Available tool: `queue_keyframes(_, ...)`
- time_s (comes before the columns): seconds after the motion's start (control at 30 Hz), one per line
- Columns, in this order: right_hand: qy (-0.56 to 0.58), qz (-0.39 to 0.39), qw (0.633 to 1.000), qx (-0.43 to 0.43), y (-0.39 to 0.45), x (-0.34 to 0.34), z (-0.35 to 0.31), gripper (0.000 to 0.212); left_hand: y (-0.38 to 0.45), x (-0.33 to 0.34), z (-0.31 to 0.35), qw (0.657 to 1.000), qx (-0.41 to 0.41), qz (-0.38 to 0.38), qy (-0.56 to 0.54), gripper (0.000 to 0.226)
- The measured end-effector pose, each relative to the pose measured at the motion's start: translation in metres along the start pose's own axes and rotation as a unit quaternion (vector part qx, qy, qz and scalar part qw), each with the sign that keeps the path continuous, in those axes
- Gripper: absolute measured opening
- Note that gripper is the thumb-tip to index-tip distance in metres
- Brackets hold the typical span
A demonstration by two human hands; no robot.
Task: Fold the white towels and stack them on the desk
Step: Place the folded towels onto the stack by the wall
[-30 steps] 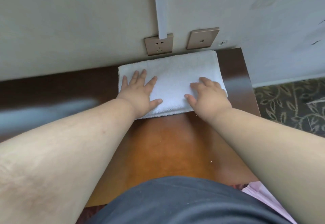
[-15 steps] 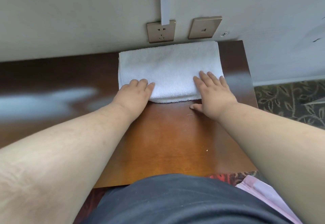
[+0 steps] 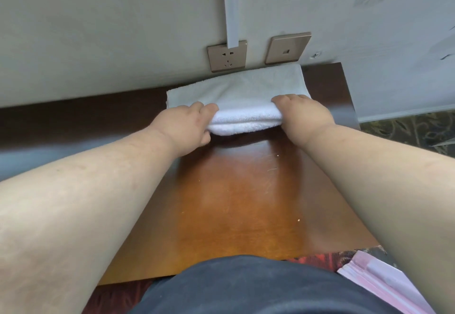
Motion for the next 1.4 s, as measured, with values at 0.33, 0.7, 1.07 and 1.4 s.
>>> queue_keyframes(0.33, 0.003, -0.031, 0.999, -0.009, -0.008, -0.019, -0.015, 0.049, 0.001, -0.022, -0.030, 0.997, -0.053, -0.036, 0.049, 0.034)
queue_keyframes(0.7, -0.041, 0.047, 0.995, -0.078, -0.014, -0.120, -0.052, 0.023, -0.048, -0.138, -0.051, 0.989, -0.109, 0.055, 0.084, 0.038)
queue_keyframes(1.07, 0.009, 0.143, 0.971, -0.192, -0.049, -0.208, -0.152, 0.036, -0.192, -0.208, -0.074, 0.952, -0.270, 0.118, 0.087, 0.035)
queue_keyframes(1.4, 0.032, 0.173, 0.930, -0.321, -0.075, -0.250, -0.331, 0.052, -0.355, -0.246, -0.157, 0.892, -0.408, 0.144, 0.130, 0.041)
Point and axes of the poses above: each hand's wrist, its own y-axis towards the middle knuckle, its own x-axis out of the palm, z = x × y, the point moved 9 cm from there along y, towards the middle knuckle, and after that the axes turned 9 degrees about z, right-handed, at the moved point
